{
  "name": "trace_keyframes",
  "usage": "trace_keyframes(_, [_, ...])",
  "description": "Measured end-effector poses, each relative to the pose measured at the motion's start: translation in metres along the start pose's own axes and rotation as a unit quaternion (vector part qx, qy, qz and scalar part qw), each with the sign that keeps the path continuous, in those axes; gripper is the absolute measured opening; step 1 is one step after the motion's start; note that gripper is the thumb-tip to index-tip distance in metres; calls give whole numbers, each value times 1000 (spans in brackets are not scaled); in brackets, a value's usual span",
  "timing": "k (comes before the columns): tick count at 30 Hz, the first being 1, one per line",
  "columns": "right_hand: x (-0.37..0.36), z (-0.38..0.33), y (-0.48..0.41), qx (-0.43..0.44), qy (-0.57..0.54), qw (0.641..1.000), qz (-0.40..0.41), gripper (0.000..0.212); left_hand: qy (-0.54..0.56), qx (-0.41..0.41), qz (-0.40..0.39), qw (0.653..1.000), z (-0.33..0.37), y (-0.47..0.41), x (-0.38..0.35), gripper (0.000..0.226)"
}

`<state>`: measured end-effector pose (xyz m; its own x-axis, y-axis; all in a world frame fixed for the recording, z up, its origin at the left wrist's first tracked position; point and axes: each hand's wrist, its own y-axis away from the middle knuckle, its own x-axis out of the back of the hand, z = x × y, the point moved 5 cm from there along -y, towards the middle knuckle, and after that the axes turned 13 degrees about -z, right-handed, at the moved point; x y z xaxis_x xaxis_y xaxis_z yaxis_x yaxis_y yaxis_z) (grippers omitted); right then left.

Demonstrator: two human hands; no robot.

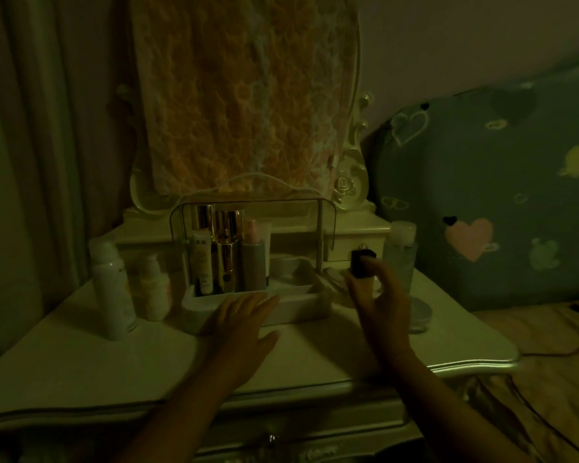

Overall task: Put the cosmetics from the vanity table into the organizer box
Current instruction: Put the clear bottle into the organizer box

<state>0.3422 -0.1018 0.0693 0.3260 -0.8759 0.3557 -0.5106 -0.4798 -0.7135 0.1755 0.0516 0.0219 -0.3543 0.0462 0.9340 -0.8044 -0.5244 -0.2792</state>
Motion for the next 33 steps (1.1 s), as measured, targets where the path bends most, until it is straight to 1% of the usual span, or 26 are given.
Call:
trace_keyframes(3, [27, 24, -18, -56, 25, 995, 74, 45, -6, 0, -4, 1000, 3, 2, 1, 60])
trace_keyframes(6, [44, 52, -37, -128, 52, 986, 93, 57, -17, 2, -6, 1000, 5, 3, 2, 61])
trace_keyframes(8, [50, 68, -46, -179, 38, 980, 82, 66, -21, 3, -7, 1000, 5, 3, 2, 61])
trace_keyframes(12, [45, 90, -60, -252, -25, 968, 4, 79, -22, 5, -10, 1000, 6, 4, 2, 63])
trace_keyframes(14, [40, 97, -64, -275, -64, 959, -20, 81, -23, 9, -11, 1000, 6, 4, 2, 63])
trace_keyframes(16, [36, 103, -68, -291, -81, 953, -33, 80, -27, 10, -9, 1000, 6, 4, 2, 63])
trace_keyframes(22, [36, 116, -76, -305, -38, 950, -56, 66, -22, 8, -6, 1000, 6, 4, 2, 63])
trace_keyframes(28, [42, 113, -74, -290, -49, 955, -24, 71, -20, 9, -12, 1000, 5, 3, 2, 63])
trace_keyframes(33, [55, 86, -73, -242, -67, 968, 20, 66, -25, 10, -14, 1000, 4, 3, 1, 62])
